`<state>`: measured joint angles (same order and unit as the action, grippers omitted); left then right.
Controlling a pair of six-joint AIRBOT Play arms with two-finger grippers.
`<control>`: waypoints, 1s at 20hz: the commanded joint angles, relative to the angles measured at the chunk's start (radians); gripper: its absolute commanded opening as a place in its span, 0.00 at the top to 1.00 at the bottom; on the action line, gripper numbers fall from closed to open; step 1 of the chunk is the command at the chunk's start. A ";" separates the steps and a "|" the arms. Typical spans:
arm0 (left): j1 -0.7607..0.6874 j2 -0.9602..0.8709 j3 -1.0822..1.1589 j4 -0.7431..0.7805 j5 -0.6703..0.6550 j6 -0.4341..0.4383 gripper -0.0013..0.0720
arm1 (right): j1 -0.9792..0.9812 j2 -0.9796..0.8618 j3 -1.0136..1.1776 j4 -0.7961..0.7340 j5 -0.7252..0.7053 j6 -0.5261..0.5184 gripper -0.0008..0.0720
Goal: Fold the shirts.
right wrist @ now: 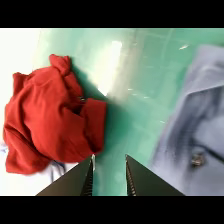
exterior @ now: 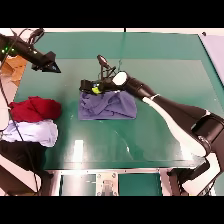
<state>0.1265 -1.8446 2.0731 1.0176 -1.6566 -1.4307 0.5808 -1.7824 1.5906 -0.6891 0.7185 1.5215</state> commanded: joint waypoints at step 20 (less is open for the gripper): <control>0.027 0.003 0.001 0.000 0.022 0.016 0.95 | -0.444 -0.046 -0.316 0.126 0.314 -0.283 0.51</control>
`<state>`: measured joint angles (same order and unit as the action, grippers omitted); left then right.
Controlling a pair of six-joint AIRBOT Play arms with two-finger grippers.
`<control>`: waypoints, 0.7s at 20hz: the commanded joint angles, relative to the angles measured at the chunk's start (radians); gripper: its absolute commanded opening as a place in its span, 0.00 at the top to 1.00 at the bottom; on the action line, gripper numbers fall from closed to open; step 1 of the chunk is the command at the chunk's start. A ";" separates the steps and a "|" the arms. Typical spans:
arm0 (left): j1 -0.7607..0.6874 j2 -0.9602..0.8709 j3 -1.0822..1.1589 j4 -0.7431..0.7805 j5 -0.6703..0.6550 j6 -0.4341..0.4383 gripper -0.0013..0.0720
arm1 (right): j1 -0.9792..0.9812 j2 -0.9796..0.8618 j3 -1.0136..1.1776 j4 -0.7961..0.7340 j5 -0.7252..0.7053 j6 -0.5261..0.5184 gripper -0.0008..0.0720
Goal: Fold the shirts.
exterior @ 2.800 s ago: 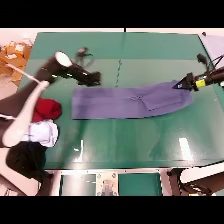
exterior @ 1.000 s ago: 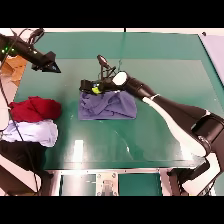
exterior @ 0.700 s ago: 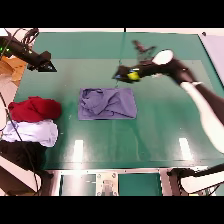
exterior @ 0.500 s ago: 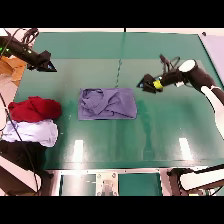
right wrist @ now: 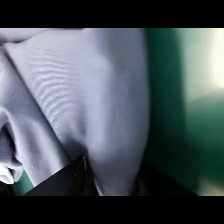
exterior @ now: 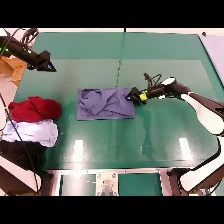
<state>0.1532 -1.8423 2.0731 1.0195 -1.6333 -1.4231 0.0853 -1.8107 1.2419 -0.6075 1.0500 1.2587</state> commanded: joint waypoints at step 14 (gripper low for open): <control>0.000 0.000 -0.033 -0.006 -0.017 0.010 0.95 | -0.424 0.414 0.445 -0.211 0.259 0.354 0.97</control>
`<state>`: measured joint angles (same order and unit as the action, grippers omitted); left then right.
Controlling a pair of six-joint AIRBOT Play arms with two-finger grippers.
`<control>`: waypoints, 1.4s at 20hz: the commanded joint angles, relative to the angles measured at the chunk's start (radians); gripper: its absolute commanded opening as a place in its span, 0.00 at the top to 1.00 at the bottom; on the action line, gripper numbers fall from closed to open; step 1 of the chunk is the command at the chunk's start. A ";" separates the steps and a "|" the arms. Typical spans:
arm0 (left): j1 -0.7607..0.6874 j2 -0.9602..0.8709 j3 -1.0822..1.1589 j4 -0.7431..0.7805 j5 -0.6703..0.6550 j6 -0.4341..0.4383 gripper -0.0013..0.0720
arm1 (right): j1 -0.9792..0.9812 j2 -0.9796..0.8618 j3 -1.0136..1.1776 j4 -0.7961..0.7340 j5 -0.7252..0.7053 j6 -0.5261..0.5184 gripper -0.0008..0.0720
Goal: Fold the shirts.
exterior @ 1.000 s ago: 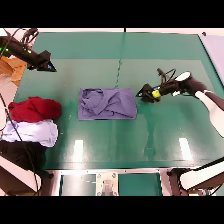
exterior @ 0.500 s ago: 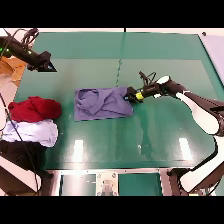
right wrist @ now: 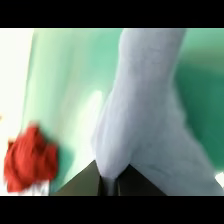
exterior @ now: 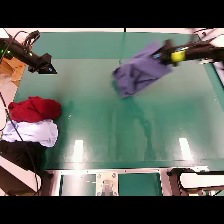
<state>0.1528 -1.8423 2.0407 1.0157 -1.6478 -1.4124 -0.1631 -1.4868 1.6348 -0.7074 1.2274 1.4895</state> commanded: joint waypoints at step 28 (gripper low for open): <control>0.001 0.000 -0.001 -0.012 -0.031 -0.011 0.95 | -0.854 0.124 -0.186 -0.034 -0.048 0.296 0.97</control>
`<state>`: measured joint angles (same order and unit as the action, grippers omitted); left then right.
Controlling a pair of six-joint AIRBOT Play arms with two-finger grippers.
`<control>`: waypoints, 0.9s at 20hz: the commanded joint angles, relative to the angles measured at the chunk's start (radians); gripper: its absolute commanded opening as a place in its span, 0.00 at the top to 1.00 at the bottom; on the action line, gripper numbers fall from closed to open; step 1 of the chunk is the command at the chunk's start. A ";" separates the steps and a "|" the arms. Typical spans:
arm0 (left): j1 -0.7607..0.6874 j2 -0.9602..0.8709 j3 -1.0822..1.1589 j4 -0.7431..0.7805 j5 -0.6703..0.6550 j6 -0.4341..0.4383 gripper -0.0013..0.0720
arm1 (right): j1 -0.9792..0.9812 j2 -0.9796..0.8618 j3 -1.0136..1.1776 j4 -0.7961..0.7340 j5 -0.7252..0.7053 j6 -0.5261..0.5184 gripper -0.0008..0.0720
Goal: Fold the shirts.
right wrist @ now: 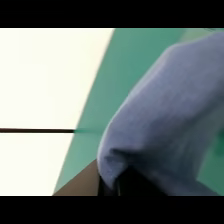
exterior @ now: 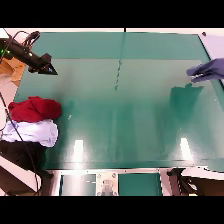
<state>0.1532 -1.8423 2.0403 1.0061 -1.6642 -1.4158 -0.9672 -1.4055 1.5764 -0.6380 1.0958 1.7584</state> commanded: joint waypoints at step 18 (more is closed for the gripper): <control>0.000 0.000 0.000 -0.019 -0.030 -0.009 0.95 | -0.520 0.247 -0.764 -0.743 0.051 -0.068 0.29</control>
<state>0.1532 -1.8423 2.0403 0.9871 -1.6951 -1.4242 -1.4799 -1.1599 0.8200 -1.2694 1.1343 1.6955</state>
